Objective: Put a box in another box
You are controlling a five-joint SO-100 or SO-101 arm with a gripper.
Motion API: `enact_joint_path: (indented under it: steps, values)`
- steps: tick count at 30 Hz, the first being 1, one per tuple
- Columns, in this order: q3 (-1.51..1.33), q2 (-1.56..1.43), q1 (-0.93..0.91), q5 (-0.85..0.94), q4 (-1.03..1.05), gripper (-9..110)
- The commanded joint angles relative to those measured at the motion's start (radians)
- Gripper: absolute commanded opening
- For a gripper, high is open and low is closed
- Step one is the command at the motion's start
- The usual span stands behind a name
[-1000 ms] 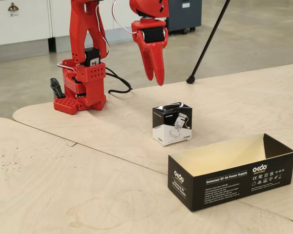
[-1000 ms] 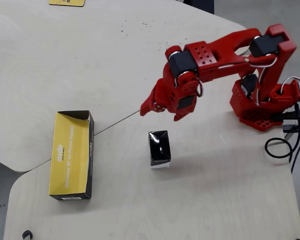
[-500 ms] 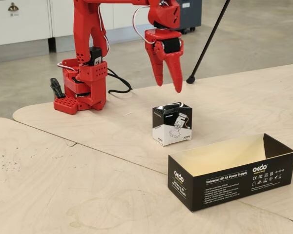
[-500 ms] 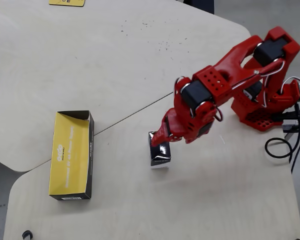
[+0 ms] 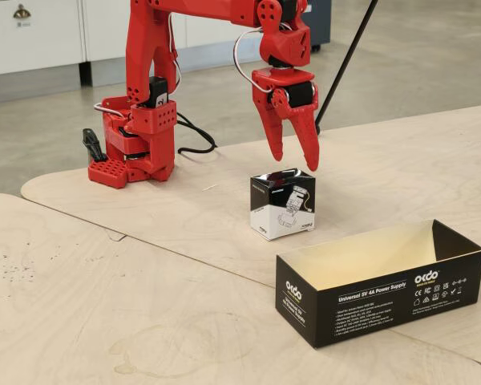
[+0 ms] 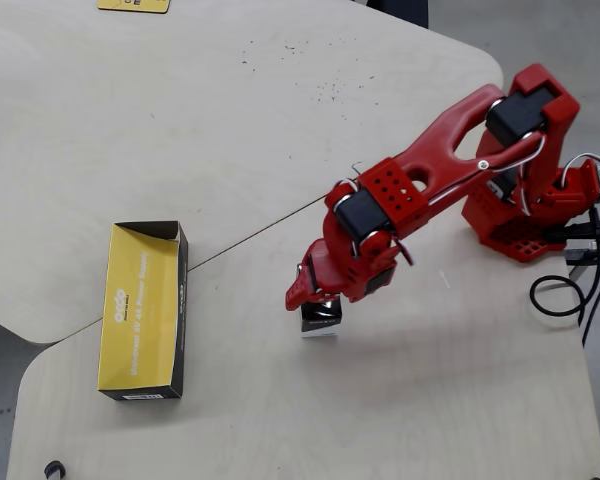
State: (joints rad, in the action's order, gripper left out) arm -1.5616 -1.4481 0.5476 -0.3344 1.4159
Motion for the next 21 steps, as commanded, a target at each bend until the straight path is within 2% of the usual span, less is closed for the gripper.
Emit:
enact_joint_path:
  steps: [1,6,15,21]
  values:
    - [-0.015,0.006,-0.034,0.021,-0.061,37]
    - [-0.095,0.034,-0.072,0.06,-0.147,35]
    - [-0.095,0.038,-0.109,0.075,-0.17,14]
    - [0.012,-0.035,-0.15,0.107,-0.055,10]
